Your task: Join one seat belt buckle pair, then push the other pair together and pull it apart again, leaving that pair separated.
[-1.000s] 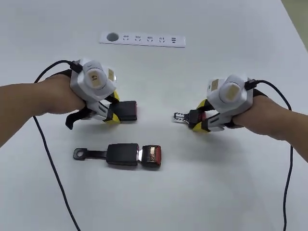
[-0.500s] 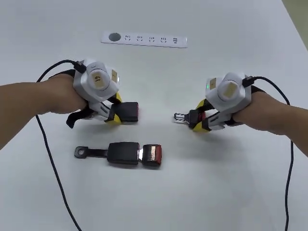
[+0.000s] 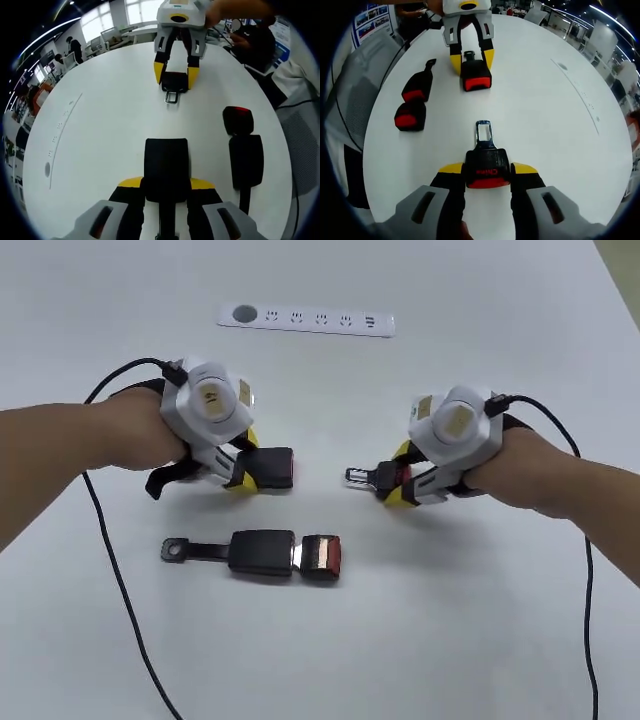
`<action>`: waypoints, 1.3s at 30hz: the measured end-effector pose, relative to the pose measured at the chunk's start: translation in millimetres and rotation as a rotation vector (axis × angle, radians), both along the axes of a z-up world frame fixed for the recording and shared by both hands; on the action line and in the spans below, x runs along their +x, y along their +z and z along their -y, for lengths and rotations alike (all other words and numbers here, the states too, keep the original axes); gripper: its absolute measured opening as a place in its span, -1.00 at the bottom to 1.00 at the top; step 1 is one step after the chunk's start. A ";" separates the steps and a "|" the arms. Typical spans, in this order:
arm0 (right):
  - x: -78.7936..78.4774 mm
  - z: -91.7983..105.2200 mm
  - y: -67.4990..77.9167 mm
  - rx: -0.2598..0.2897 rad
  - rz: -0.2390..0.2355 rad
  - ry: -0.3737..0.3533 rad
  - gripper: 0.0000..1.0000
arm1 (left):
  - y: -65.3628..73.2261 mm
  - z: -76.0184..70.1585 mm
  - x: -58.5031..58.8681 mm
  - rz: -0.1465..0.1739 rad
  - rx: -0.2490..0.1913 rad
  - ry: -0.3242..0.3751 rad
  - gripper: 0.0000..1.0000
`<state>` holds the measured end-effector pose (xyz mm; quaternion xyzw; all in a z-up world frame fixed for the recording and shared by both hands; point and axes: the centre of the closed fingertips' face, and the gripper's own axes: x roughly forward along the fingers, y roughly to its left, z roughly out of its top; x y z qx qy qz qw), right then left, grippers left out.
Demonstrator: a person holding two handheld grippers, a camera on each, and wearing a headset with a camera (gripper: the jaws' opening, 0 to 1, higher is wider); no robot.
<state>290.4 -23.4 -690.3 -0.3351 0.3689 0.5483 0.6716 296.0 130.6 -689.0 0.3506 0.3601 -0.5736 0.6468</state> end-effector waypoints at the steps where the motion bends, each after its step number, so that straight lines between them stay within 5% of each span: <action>1: 0.7 -2.9 0.1 0.005 0.002 0.000 -0.34 | -0.1 0.2 0.0 0.000 0.000 0.000 -0.34; 19: 2.1 -60.8 1.4 0.053 0.012 0.052 -0.34 | -0.4 0.7 -1.8 0.003 -0.005 -0.012 -0.34; 27: 1.4 -67.3 3.2 0.041 0.048 0.088 -0.34 | 0.3 1.0 -1.5 0.001 -0.004 -0.011 -0.34; 39: 4.8 -80.3 4.9 0.073 0.042 0.089 -0.37 | 1.8 0.7 -0.9 -0.003 -0.013 -0.011 -0.35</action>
